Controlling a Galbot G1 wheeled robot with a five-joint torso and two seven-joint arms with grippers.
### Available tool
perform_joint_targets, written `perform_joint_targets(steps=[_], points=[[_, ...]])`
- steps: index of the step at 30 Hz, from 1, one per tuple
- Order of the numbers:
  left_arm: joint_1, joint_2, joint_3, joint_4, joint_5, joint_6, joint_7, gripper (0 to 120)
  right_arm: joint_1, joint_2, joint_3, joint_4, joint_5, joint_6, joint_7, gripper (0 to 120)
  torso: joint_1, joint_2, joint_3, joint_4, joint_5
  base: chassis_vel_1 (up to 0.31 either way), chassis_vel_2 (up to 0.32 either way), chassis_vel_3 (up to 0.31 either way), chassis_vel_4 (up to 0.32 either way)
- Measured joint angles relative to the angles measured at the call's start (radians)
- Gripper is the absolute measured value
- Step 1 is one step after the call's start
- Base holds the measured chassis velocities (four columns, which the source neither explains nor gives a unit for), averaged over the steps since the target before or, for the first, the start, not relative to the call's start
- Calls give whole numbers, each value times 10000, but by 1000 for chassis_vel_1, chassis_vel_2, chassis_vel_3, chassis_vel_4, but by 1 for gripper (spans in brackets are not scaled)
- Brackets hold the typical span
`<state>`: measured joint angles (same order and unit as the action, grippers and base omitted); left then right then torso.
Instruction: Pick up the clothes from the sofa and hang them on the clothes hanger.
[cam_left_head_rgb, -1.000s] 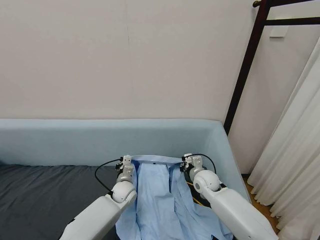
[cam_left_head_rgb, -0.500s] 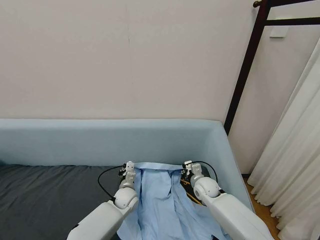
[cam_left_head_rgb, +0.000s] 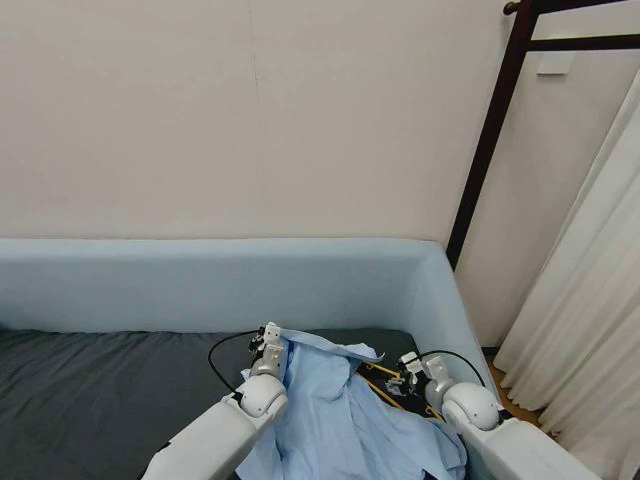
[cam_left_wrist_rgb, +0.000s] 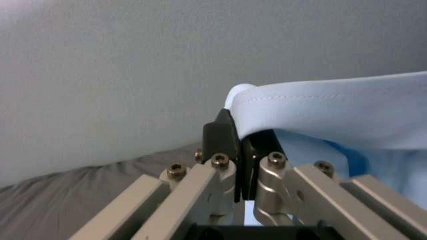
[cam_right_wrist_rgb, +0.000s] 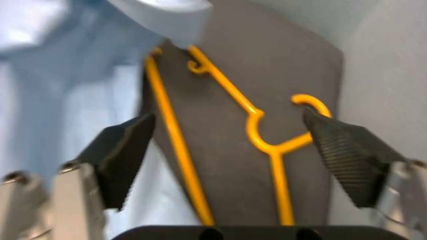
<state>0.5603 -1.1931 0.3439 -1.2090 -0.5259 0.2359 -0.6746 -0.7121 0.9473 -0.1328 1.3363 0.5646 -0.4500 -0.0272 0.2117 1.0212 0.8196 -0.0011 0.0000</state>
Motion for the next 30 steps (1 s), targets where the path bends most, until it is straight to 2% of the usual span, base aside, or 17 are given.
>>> perform_joint_targets(steps=[1, 3, 4, 13, 16, 22, 26, 27, 30], points=[[0, 0, 0, 0, 0, 0, 0, 0, 0, 0, 0, 0, 0, 0, 0, 88, 0, 0, 0, 0, 0, 0, 0, 0, 0], [5, 20, 12, -46, 0, 1, -23, 0, 118, 140, 43, -545, -139, 121, -31, 98, 0, -1, 1, 1, 1, 0, 0, 0, 0], [20, 36, 13, -79, 1, 1, -35, 0, 169, 214, 64, -768, -178, 165, -68, 99, 0, 0, 0, 1, 0, 0, 0, 0, 0], [266, 345, 8, -543, -1, -10, -50, 0, 488, 914, 388, -2999, -308, 728, -570, 100, 0, 0, 2, 1, -1, 0, 0, 0, 0], [411, 439, -70, -757, 0, -9, -81, 0, 485, 1048, 619, -3337, -106, 717, -599, 100, 0, 0, 1, -5, -3, 0, 0, 0, 0], [700, 568, -188, -1044, 35, -16, -85, 0, 622, 1321, 870, -4070, 33, 639, -864, 89, 0, 0, 1, 2, -2, 0, 0, 0, 0], [721, 553, -219, -1115, 46, -38, -79, 0, 725, 1539, 980, -4658, -274, 761, -1102, 70, 1, 0, 1, -1, -1, 0, 0, 0, 0], [721, 553, -219, -1115, 46, -38, -79, 0, 725, 1539, 980, -4658, -274, 761, -1102, 70, 1, 0, 1, -1, -1, 0, 0, 0, 0], [734, 579, -250, -1169, 59, -61, -74, 0, 772, 1647, 1112, -5021, -412, 889, -1230, 59, 0, 0, 0, 1, -1, 0, 0, 0, 0]])
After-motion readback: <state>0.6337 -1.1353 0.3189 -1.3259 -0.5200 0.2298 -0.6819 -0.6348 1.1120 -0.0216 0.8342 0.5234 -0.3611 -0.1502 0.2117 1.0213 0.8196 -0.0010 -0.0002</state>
